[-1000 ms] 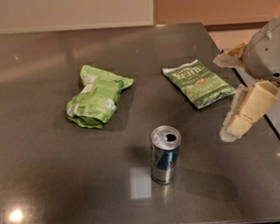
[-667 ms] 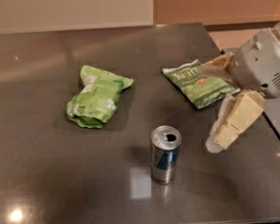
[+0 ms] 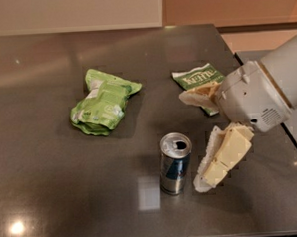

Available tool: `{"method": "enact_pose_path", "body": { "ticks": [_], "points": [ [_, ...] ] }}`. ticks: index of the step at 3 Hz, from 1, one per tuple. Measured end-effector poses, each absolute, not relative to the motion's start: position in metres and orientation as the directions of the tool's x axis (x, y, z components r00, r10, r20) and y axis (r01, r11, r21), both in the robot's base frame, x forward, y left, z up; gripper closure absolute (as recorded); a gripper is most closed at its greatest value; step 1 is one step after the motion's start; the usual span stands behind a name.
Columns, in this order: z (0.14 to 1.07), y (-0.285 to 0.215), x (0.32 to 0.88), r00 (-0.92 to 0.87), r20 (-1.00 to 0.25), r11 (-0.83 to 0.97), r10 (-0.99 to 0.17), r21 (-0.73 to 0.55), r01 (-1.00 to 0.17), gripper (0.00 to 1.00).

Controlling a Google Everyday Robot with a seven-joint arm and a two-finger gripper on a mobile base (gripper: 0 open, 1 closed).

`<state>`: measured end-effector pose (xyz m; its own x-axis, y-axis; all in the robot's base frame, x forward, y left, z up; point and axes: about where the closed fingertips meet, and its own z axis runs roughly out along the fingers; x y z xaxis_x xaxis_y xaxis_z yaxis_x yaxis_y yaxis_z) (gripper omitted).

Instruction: Knock redbull can over

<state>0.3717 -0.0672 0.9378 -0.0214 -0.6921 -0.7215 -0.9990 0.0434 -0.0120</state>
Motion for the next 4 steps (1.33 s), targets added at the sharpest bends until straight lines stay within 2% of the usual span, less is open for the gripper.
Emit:
{"method": "enact_pose_path", "body": {
  "ticks": [2, 3, 4],
  "points": [
    [0.913, -0.042, 0.354, 0.017, -0.756, 0.004, -0.655, -0.026, -1.000, 0.00],
    [0.906, -0.036, 0.354, 0.020, -0.766, 0.004, -0.642, -0.029, -1.000, 0.15],
    [0.903, -0.035, 0.357, 0.012, -0.774, 0.016, -0.633, -0.029, -0.999, 0.39]
  ]
}}
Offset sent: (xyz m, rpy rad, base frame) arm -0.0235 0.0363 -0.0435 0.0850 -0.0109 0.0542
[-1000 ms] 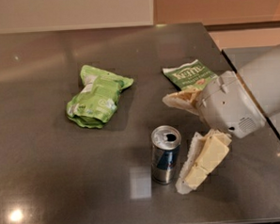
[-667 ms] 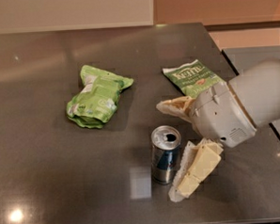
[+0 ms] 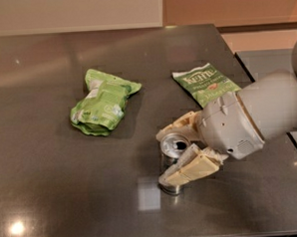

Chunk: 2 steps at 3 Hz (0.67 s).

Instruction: Knock redbull can over

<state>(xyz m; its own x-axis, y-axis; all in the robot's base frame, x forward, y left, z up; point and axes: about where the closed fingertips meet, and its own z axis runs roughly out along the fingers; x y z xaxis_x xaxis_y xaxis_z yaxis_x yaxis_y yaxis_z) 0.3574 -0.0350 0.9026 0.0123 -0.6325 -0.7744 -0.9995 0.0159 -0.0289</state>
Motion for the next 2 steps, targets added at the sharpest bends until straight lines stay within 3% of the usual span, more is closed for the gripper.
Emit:
{"method": "enact_pose_path", "body": {
  "ticks": [2],
  "points": [
    [0.920, -0.056, 0.381, -0.019, -0.709, 0.047, -0.705, -0.020, -0.999, 0.85]
  ]
}}
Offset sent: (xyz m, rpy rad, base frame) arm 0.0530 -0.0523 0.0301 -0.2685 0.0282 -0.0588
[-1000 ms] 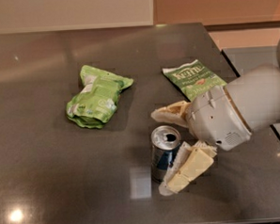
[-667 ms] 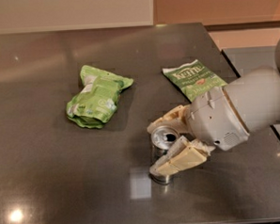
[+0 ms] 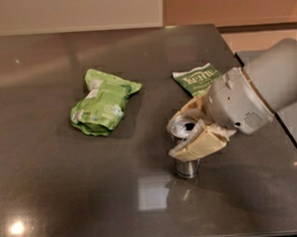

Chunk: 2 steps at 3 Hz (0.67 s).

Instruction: Knock redbull can over

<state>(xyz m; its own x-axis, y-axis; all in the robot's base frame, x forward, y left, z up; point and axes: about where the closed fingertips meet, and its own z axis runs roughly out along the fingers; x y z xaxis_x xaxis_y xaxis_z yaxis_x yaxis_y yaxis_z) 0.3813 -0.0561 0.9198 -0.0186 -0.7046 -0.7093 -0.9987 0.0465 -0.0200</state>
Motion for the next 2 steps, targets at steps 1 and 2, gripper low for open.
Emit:
{"method": "enact_pose_path", "body": {
  "ticks": [1, 2],
  "points": [
    [0.936, -0.077, 0.403, -0.030, -0.591, 0.051, -0.806, -0.018, -0.999, 1.00],
    [0.936, -0.096, 0.415, 0.011, -0.423, -0.003, -0.906, -0.019, -1.000, 1.00]
  ]
}}
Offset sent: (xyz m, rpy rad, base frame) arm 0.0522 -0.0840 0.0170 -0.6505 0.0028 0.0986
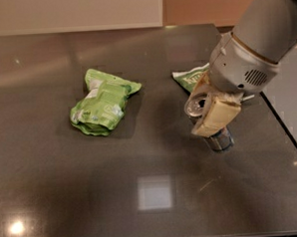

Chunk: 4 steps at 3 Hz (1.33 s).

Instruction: Knock redbull can over

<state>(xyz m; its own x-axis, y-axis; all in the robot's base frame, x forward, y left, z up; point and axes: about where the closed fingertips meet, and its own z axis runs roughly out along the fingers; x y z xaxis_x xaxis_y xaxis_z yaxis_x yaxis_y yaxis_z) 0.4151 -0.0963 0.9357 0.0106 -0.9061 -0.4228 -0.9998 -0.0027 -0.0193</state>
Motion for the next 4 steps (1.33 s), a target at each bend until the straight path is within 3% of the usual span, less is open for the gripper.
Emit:
{"method": "enact_pose_path", "body": {
  "ticks": [2, 3, 4],
  "points": [
    [0.905, -0.115, 0.413, 0.092, -0.211, -0.100, -0.973, 0.026, -0.995, 1.00],
    [0.888, -0.113, 0.411, 0.124, -0.157, -0.135, -0.980, 0.058, -0.989, 0.83],
    [0.872, -0.110, 0.412, 0.157, -0.118, -0.167, -0.981, 0.087, -0.982, 0.59]
  ]
}}
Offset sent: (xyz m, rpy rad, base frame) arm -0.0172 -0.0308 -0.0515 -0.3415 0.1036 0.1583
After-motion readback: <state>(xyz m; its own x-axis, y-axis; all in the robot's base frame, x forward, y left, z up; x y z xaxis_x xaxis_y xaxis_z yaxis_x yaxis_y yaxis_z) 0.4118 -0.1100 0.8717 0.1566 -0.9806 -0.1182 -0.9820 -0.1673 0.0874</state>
